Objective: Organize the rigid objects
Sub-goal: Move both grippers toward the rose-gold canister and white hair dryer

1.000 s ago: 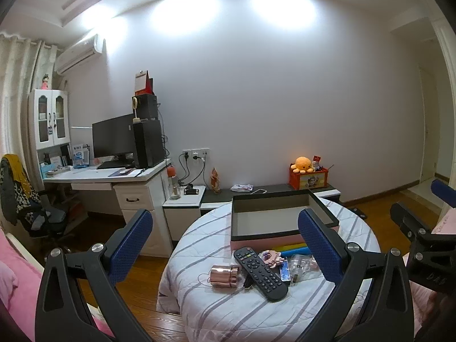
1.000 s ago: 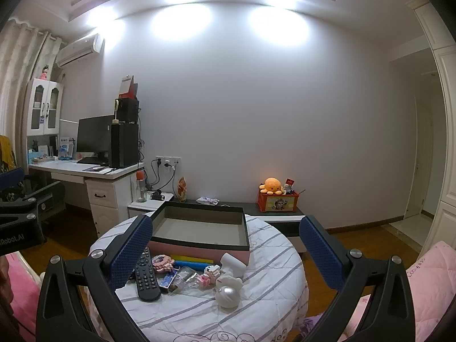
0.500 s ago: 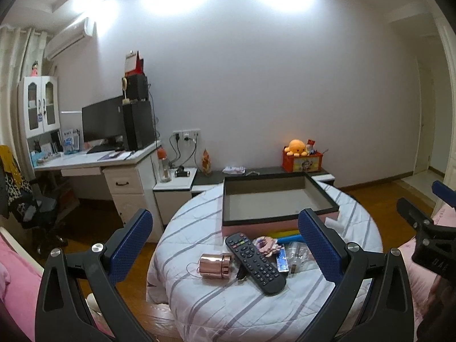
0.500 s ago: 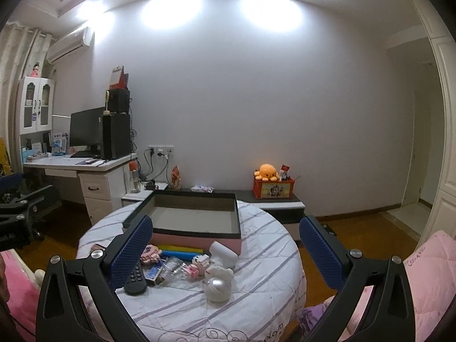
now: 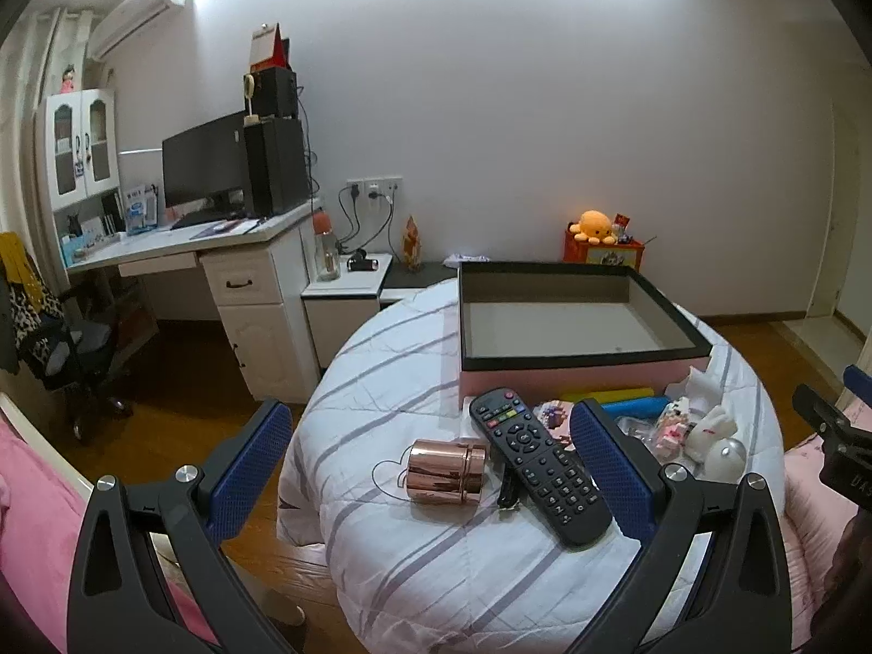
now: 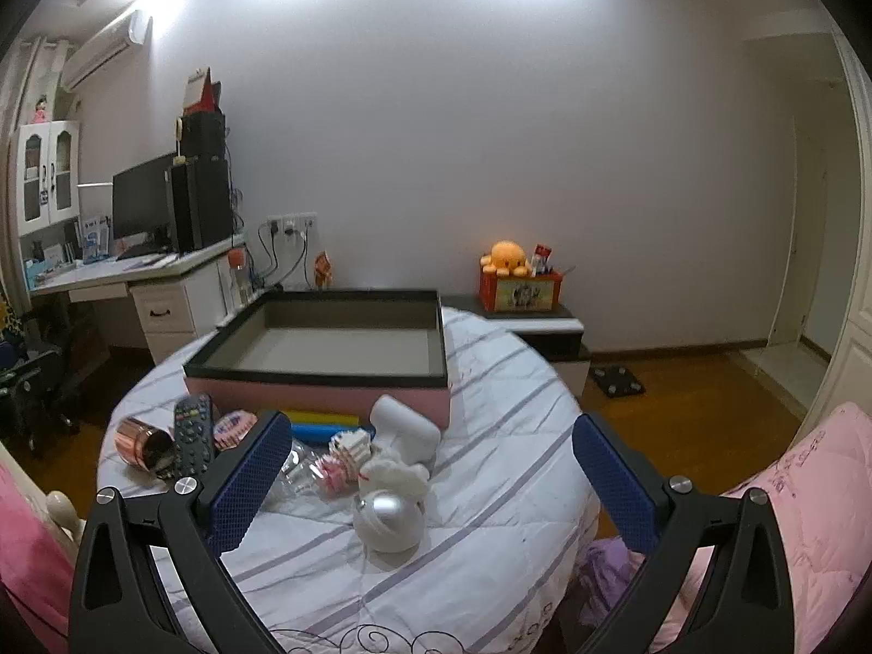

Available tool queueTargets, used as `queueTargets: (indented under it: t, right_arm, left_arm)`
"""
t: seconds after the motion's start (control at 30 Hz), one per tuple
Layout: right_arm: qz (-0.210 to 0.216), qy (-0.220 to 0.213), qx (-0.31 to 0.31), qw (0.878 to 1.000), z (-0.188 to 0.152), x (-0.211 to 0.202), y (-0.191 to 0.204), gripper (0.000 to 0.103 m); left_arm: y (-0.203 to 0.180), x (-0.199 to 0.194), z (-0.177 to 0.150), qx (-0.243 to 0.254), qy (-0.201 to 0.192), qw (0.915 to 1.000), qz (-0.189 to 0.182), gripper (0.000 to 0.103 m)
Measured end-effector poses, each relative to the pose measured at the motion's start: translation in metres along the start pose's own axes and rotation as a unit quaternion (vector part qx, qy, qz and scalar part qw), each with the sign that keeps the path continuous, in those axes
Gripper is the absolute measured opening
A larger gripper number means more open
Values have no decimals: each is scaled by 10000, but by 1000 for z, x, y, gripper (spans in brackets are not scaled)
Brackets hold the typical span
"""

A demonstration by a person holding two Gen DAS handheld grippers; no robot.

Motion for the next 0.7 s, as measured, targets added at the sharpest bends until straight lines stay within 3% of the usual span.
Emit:
queueTargets:
  t: [0.17, 0.47, 0.7]
  right_arm:
    - [-18, 92, -29, 10000, -6, 11, 0, 103]
    - [-72, 551, -117, 9984, -36, 37, -4, 103]
    - [30, 879, -67, 9961, -54, 58, 0, 103]
  left_arm:
    - [-8, 12, -5, 68, -22, 9998, -185, 103]
    - [-14, 50, -49, 164, 660, 9971, -340, 103]
    - [-6, 60, -52, 125, 581, 9979, -244, 103]
Point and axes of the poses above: each gripper's, at about its wrist camera, not at the fingertips, and x roughly the way its jaws point, y to its left, z to its top, the point moved 9 cm from there along x, roughly the way its jaws point, and after that the axes turned 14 degrees about x, right-handed, at the moved point
